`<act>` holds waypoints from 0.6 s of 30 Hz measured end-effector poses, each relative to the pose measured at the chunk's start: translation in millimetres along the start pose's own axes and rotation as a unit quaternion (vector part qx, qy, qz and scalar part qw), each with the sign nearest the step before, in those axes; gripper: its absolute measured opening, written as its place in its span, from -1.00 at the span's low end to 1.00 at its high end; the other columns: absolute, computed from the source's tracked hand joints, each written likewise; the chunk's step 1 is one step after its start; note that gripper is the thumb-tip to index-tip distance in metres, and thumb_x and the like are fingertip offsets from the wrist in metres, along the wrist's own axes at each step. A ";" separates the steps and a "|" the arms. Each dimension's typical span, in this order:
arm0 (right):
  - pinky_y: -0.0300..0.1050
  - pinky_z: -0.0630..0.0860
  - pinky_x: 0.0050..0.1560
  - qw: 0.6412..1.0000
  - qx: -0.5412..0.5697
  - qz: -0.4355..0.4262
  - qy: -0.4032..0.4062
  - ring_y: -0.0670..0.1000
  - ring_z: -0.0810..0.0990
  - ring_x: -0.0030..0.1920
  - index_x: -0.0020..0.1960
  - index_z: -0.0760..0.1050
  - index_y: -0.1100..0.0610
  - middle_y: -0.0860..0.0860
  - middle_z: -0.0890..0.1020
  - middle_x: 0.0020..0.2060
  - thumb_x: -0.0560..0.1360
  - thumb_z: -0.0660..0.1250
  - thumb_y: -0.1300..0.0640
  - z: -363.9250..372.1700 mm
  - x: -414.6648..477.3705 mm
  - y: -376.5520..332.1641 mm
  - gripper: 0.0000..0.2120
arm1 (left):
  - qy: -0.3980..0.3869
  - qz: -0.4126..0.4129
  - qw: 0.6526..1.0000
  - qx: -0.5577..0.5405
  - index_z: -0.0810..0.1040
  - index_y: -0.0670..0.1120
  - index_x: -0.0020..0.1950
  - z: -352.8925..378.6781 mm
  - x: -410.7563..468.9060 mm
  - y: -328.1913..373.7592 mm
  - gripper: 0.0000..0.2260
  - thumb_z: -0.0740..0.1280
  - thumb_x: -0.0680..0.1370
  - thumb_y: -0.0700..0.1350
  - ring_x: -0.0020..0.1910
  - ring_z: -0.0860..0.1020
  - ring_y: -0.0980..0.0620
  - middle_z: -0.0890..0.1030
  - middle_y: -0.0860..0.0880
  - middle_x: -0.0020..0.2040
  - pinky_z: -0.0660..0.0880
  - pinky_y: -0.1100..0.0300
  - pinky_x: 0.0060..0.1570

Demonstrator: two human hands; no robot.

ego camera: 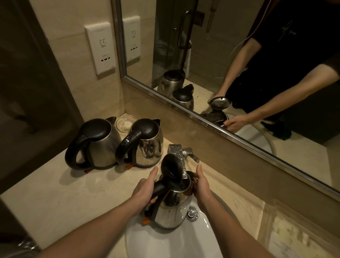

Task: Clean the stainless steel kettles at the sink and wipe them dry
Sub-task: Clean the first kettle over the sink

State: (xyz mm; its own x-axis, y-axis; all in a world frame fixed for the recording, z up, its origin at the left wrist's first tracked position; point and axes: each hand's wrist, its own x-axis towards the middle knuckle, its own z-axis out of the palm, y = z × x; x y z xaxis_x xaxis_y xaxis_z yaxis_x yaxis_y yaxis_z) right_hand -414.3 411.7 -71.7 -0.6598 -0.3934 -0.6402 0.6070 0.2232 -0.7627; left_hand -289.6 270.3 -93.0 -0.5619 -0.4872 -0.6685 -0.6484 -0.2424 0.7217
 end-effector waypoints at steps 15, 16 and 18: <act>-0.09 0.53 -0.20 1.000 -0.009 -0.011 0.003 -0.01 0.68 -0.23 -0.09 0.59 0.13 0.05 0.71 -0.23 0.54 -0.02 -0.35 -2.8 3.7 -0.5 -0.36 | 0.004 0.013 1.000 -0.003 0.51 -0.09 -0.28 1.3 3.5 2.0 -0.20 0.01 0.21 0.64 -0.53 0.46 -0.01 0.47 -0.07 -0.49 0.43 0.17 -0.38; -0.08 0.52 -0.17 1.000 -0.012 -0.012 0.004 -0.01 0.68 -0.20 -0.08 0.59 0.13 0.05 0.71 -0.21 0.54 -0.03 -0.36 -2.9 3.9 -0.2 -0.35 | 0.004 0.014 1.000 -0.004 0.51 -0.09 -0.27 1.2 3.2 2.2 -0.20 0.01 0.19 0.65 -0.53 0.46 -0.01 0.48 -0.07 -0.49 0.42 0.17 -0.40; -0.07 0.50 -0.12 1.000 -0.017 -0.012 0.006 0.00 0.67 -0.14 -0.06 0.58 0.12 0.05 0.71 -0.18 0.53 -0.03 -0.37 -2.1 3.5 0.5 -0.35 | 0.002 0.019 1.000 -0.002 0.51 -0.07 -0.27 1.2 2.4 2.4 -0.23 0.01 0.25 0.63 -0.51 0.47 -0.01 0.48 -0.06 -0.48 0.43 0.17 -0.40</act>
State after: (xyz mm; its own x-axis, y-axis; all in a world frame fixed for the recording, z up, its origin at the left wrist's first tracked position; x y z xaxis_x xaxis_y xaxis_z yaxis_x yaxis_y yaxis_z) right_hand -417.2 412.3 -74.5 -0.6800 -0.3882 -0.6220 0.5748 0.2445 -0.7810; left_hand -293.2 269.5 -93.2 -0.5837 -0.5004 -0.6394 -0.6239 -0.2275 0.7476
